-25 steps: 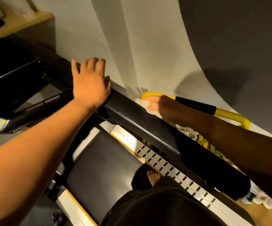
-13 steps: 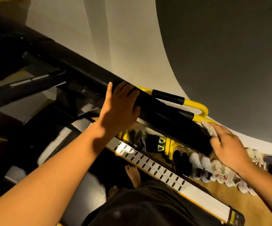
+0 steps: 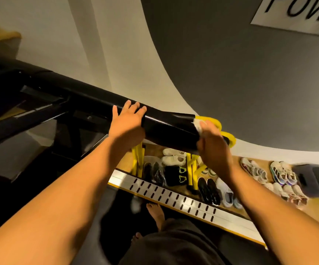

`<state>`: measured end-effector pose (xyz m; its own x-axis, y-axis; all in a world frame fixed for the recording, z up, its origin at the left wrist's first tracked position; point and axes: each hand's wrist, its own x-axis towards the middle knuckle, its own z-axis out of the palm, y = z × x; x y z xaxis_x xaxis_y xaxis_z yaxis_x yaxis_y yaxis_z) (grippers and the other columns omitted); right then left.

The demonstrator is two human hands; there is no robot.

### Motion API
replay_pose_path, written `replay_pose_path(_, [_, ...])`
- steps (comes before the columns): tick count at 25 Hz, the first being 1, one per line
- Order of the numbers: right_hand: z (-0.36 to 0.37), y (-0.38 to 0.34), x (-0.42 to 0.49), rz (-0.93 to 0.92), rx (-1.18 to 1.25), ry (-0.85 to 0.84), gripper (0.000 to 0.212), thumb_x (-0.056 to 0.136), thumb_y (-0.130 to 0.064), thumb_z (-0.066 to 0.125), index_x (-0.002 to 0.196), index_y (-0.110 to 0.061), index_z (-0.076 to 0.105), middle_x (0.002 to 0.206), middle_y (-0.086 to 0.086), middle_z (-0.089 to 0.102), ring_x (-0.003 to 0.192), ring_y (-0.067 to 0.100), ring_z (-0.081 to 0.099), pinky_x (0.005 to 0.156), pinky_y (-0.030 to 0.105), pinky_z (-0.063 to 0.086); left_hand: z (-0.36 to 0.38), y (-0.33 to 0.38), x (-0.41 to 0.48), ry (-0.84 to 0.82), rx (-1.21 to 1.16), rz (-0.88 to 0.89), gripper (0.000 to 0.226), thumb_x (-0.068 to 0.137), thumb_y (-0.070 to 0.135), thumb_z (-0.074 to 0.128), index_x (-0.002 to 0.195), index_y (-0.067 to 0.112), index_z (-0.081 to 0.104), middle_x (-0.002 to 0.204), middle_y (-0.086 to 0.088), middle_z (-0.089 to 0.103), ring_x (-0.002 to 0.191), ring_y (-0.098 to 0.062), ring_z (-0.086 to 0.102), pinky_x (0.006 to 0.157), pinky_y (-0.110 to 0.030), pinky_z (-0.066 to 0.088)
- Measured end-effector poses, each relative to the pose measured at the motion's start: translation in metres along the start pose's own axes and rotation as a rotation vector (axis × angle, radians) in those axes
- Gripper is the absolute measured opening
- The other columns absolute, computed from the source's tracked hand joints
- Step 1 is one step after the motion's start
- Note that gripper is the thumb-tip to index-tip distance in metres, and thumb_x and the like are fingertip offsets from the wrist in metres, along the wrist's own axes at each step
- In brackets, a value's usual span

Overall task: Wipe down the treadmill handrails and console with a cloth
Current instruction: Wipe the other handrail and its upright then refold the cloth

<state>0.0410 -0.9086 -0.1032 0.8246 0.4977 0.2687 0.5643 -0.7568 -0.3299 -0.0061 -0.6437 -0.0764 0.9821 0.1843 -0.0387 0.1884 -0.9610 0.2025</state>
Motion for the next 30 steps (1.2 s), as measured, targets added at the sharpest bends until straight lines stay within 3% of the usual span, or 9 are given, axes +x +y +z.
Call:
replay_pose_path(3, [-0.014, 0.061, -0.041, 0.450, 0.124, -0.014, 0.042, 0.096, -0.017, 0.040, 0.137, -0.014, 0.046, 0.129, 0.015, 0.055, 0.118, 0.034, 0.051, 0.098, 0.040, 0.042, 0.004, 0.005, 0.001, -0.009, 0.017, -0.035, 0.081, 0.084, 0.016, 0.063, 0.152, 0.025, 0.021, 0.161, -0.002, 0.016, 0.149, -0.026, 0.000, 0.116, -0.058, 0.000])
replay_pose_path(6, [-0.003, 0.066, -0.061, 0.800, 0.431, 0.010, 0.031, 0.097, -0.021, 0.040, 0.123, -0.021, 0.058, 0.107, 0.018, 0.066, 0.095, 0.039, 0.063, 0.082, 0.048, 0.051, 0.005, 0.007, -0.001, -0.015, 0.011, -0.065, 0.082, 0.086, 0.015, 0.062, 0.153, 0.027, 0.017, 0.162, -0.001, 0.011, 0.149, -0.025, -0.004, 0.116, -0.058, -0.001])
replay_pose_path(10, [-0.023, 0.038, -0.014, 0.538, 0.378, 0.059, 0.034, 0.098, -0.017, 0.039, 0.129, -0.019, 0.054, 0.110, -0.003, 0.057, 0.101, 0.017, 0.053, 0.083, 0.029, 0.040, 0.008, 0.024, -0.008, -0.021, 0.032, -0.127, 0.083, 0.087, 0.021, 0.061, 0.154, 0.023, 0.011, 0.163, -0.005, 0.003, 0.148, -0.032, -0.007, 0.118, -0.058, 0.004])
replay_pose_path(16, [0.009, 0.050, -0.038, 0.018, 0.164, 0.133, 0.041, 0.092, -0.016, 0.027, 0.123, 0.000, 0.049, 0.119, 0.017, 0.053, 0.107, 0.033, 0.052, 0.088, 0.050, 0.046, 0.047, 0.091, -0.075, 0.079, -0.217, -0.129, 0.071, 0.090, 0.028, 0.058, 0.150, 0.021, 0.021, 0.160, -0.010, 0.017, 0.148, -0.029, 0.011, 0.119, -0.051, 0.012])
replay_pose_path(20, [0.016, 0.092, -0.090, 0.364, 0.315, 0.093, 0.027, 0.099, -0.035, 0.031, 0.112, -0.020, 0.049, 0.097, 0.013, 0.062, 0.081, 0.026, 0.063, 0.067, 0.046, 0.056, 0.088, 0.157, -0.108, 0.051, -0.547, -0.143, 0.064, 0.087, 0.028, 0.060, 0.144, 0.024, 0.030, 0.149, -0.005, 0.039, 0.138, -0.027, 0.037, 0.112, -0.047, 0.033])
replay_pose_path(22, [0.025, 0.083, -0.115, 0.521, 0.439, 0.038, 0.038, 0.097, -0.050, 0.028, 0.110, -0.019, 0.047, 0.087, 0.010, 0.062, 0.072, 0.026, 0.063, 0.063, 0.049, 0.055, 0.099, 0.191, -0.103, 0.025, -0.679, -0.201, 0.057, 0.088, 0.028, 0.056, 0.141, 0.022, 0.036, 0.144, -0.004, 0.045, 0.130, -0.024, 0.046, 0.107, -0.041, 0.040])
replay_pose_path(25, [0.012, 0.067, -0.108, 0.686, 0.578, -0.025, 0.032, 0.102, -0.028, 0.034, 0.116, -0.004, 0.049, 0.093, 0.013, 0.061, 0.090, 0.034, 0.062, 0.067, 0.033, 0.043, 0.107, 0.233, -0.091, -0.064, -1.078, -0.423, 0.043, 0.088, 0.033, 0.055, 0.125, 0.012, 0.056, 0.107, -0.006, 0.063, 0.092, -0.017, 0.063, 0.082, -0.026, 0.050])
replay_pose_path(27, [-0.015, 0.060, -0.098, 0.699, 0.707, -0.093, 0.029, 0.103, -0.026, 0.034, 0.116, -0.011, 0.054, 0.100, 0.008, 0.063, 0.097, 0.029, 0.063, 0.068, 0.030, 0.046, 0.105, 0.259, -0.085, -0.084, -1.270, -0.565, 0.032, 0.084, 0.040, 0.055, 0.106, 0.018, 0.062, 0.087, -0.007, 0.061, 0.078, -0.016, 0.058, 0.075, -0.029, 0.051])
replay_pose_path(30, [-0.056, 0.059, -0.074, 0.462, 0.921, -0.173, 0.034, 0.100, -0.019, 0.044, 0.133, -0.019, 0.049, 0.114, -0.001, 0.058, 0.103, 0.012, 0.058, 0.084, 0.009, 0.047, 0.081, 0.277, -0.073, 0.214, -1.197, -0.593, 0.013, 0.094, 0.026, 0.052, 0.100, 0.024, 0.064, 0.096, -0.002, 0.066, 0.087, -0.014, 0.061, 0.075, -0.026, 0.050])
